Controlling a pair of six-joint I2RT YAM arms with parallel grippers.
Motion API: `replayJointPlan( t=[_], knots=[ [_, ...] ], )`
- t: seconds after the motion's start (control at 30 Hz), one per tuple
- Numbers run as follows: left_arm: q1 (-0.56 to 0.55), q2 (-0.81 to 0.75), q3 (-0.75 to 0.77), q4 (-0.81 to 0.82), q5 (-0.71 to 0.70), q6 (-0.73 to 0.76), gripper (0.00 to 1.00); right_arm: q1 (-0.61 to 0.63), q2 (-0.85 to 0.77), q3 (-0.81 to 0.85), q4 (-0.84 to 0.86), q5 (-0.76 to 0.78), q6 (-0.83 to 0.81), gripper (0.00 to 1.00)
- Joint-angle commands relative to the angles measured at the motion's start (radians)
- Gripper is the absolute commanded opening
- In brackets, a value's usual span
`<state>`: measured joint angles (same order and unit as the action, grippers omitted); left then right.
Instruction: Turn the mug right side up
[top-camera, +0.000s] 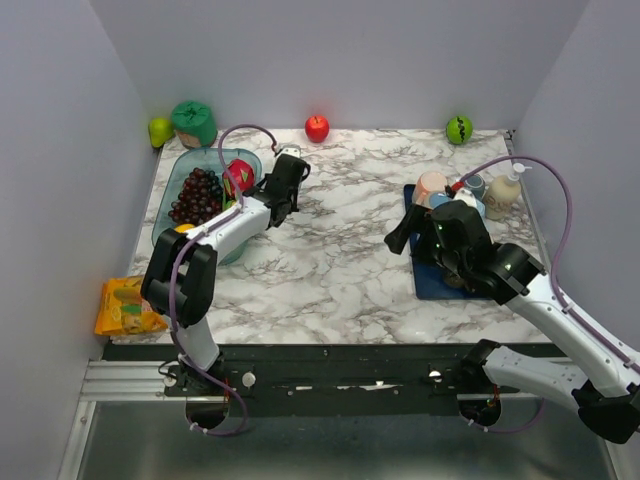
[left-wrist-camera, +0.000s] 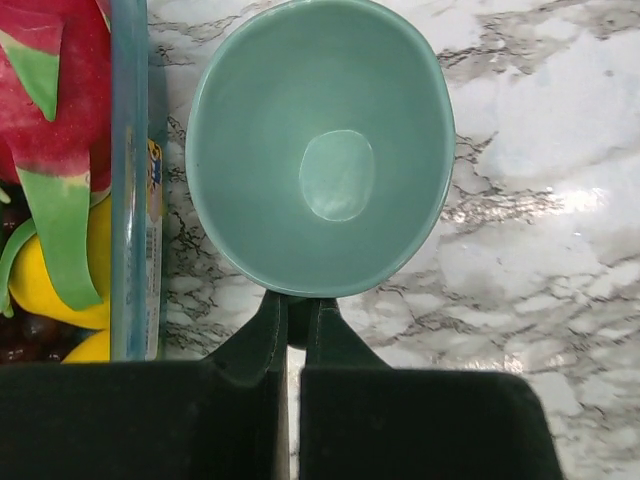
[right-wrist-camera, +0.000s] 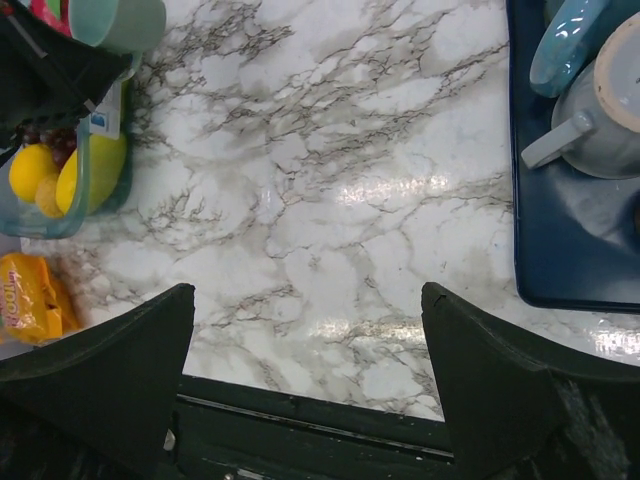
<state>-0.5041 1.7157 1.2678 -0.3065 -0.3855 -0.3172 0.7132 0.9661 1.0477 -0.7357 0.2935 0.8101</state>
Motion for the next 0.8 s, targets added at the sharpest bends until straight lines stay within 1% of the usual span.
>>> replayJointPlan(
  t=[0.0,0.13,0.3,0.4,0.43,0.47,0.53,0.57,0.63,0.67,0.73,0.77],
  knots=[
    [0.056,0.073,0.045,0.136,0.016,0.041,0.0,0.003,-0.021,-0.002,-0.034,0.049,-0.045,1.0],
    [0.088,0.145,0.067,0.164,0.072,0.033,0.0,0.003,-0.02,-0.005,-0.054,0.041,-0.049,1.0],
    [0.093,0.218,0.076,0.193,0.079,0.056,0.0,0.002,-0.017,-0.002,-0.093,0.042,-0.051,1.0],
    [0.093,0.229,0.061,0.205,0.056,0.047,0.0,0.002,-0.004,0.002,-0.122,0.053,-0.048,1.0],
    [0.093,0.229,0.05,0.217,0.053,0.049,0.04,0.002,-0.003,0.005,-0.131,0.056,-0.045,1.0],
    [0.093,0.226,0.032,0.234,0.051,0.05,0.16,0.002,0.0,0.005,-0.149,0.061,-0.042,1.0],
    [0.093,0.22,0.021,0.244,0.053,0.053,0.26,0.002,0.009,0.009,-0.168,0.078,-0.031,1.0],
    [0.093,0.216,0.016,0.244,0.053,0.053,0.41,0.002,0.013,0.009,-0.183,0.081,-0.031,1.0],
    [0.093,0.203,0.008,0.247,0.054,0.059,0.45,0.002,0.019,0.011,-0.195,0.095,-0.025,1.0],
    [0.093,0.199,0.007,0.245,0.053,0.058,0.51,0.002,0.022,0.011,-0.206,0.098,-0.023,1.0],
    [0.093,0.177,0.007,0.242,0.054,0.058,0.55,0.002,0.028,0.012,-0.217,0.108,-0.022,1.0],
    [0.093,0.17,0.005,0.239,0.057,0.058,0.59,0.0,0.034,0.014,-0.223,0.108,-0.022,1.0]
  ],
)
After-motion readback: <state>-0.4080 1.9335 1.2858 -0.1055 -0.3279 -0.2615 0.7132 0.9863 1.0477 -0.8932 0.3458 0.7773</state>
